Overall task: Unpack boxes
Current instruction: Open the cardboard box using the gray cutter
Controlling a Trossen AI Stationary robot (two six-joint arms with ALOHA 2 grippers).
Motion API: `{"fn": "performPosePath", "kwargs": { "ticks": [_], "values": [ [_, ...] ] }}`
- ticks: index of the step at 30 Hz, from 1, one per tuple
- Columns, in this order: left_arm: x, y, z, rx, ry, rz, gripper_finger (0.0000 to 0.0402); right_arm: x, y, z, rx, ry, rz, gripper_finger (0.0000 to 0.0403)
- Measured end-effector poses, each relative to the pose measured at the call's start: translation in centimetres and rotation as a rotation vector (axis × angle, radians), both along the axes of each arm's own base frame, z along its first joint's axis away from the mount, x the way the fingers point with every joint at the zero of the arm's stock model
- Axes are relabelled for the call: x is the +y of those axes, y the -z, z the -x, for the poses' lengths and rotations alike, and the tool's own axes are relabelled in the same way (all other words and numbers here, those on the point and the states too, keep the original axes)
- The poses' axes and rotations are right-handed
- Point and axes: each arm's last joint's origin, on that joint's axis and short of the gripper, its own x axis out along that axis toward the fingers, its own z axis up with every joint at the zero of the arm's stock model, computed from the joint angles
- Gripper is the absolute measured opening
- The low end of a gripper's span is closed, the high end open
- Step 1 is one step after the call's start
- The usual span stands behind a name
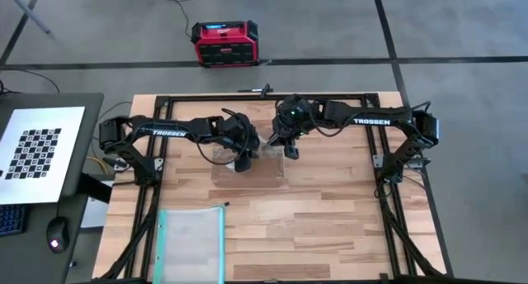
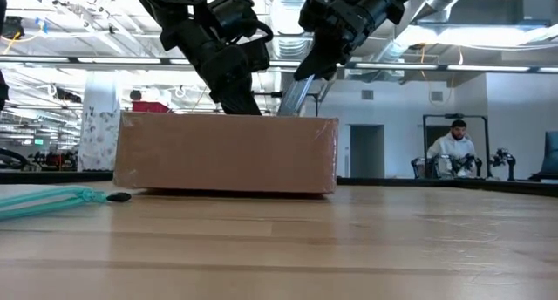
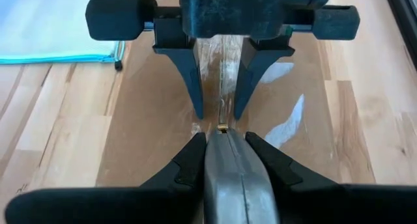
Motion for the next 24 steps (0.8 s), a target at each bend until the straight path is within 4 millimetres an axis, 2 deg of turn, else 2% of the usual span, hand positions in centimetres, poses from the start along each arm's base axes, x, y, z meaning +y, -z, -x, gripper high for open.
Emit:
{"fn": "performPosePath", "kwargs": {
  "ticks": [12, 24],
  "values": [
    [0.0, 0.02, 0.02, 0.003, 0.0, 0.0, 0.0137, 0.04, 0.02, 0.05, 0.018, 0.075, -0.058, 0.0072],
    [0.02, -0.01, 0.0, 0.0, 0.0, -0.002, 0.0137, 0.01, -0.77, 0.18, 0.054, 0.116, -0.067, 0.0072]
  ]
}}
